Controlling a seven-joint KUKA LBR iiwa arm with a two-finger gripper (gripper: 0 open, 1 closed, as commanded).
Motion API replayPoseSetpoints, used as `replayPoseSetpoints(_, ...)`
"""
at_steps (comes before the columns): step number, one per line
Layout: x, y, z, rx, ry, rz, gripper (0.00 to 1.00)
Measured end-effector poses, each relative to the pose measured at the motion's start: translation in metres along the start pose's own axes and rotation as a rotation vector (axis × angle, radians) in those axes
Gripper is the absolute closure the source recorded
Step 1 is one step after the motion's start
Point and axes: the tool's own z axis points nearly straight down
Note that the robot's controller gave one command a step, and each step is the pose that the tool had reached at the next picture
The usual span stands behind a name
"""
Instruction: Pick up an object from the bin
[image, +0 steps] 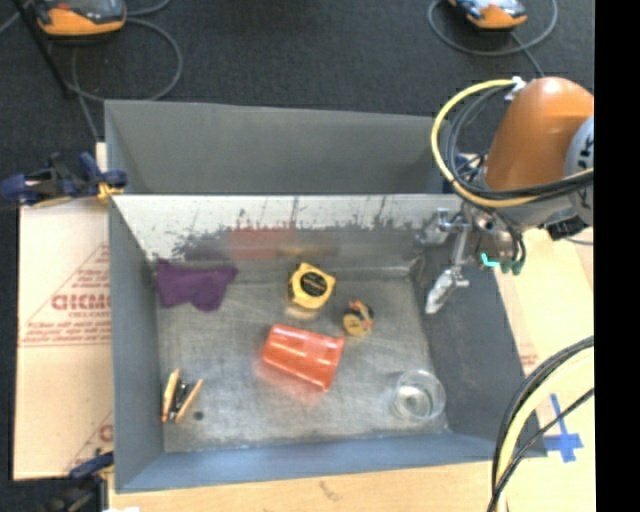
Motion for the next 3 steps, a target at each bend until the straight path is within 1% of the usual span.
replayPoseSetpoints(1, -0.002, 0.0, -0.005, 0.002, -0.008, -0.002, 0.0)
replayPoseSetpoints(2, 0.01, 0.027, 0.051, 0.002, -0.011, -0.086, 0.0)
replayPoseSetpoints(3, 0.012, 0.047, 0.095, -0.001, 0.001, -0.231, 0.0)
